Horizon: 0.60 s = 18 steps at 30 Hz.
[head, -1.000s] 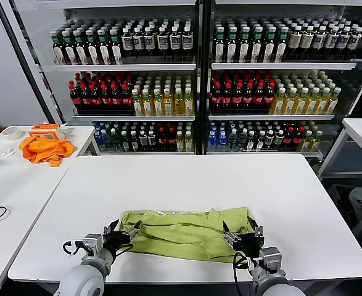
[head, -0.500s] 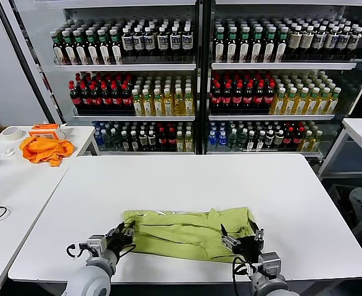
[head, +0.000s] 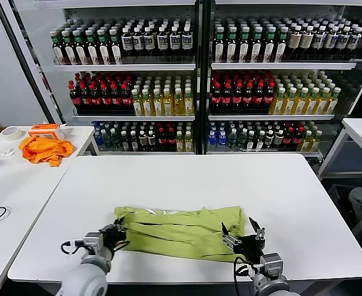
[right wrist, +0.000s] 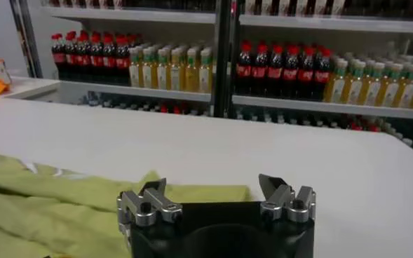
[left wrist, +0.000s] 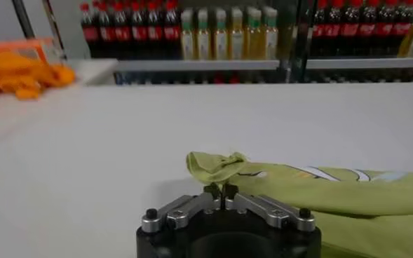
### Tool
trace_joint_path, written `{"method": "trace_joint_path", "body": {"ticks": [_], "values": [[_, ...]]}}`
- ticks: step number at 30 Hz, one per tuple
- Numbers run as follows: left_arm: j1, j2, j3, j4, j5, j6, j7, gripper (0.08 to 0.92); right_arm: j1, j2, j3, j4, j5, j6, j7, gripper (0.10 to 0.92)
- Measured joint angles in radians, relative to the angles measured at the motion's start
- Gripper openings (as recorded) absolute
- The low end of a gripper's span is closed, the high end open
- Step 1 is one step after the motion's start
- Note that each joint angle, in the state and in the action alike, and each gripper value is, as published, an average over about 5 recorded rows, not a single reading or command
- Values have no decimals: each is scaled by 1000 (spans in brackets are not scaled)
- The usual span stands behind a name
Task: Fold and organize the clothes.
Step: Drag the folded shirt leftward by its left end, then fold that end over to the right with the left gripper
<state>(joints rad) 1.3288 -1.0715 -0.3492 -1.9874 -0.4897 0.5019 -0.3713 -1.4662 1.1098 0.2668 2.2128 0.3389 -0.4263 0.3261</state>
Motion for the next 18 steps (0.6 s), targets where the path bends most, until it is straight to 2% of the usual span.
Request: {"method": "trace_joint_path", "body": {"ticks": [11,18], "values": [[117,99,-232,-110,138,50,46,91,23,9,-9,-13,9,6,-7,823],[113,75,-189,-194,23,62,24,91,9,3,8,-11,13,7,-8,823]]}}
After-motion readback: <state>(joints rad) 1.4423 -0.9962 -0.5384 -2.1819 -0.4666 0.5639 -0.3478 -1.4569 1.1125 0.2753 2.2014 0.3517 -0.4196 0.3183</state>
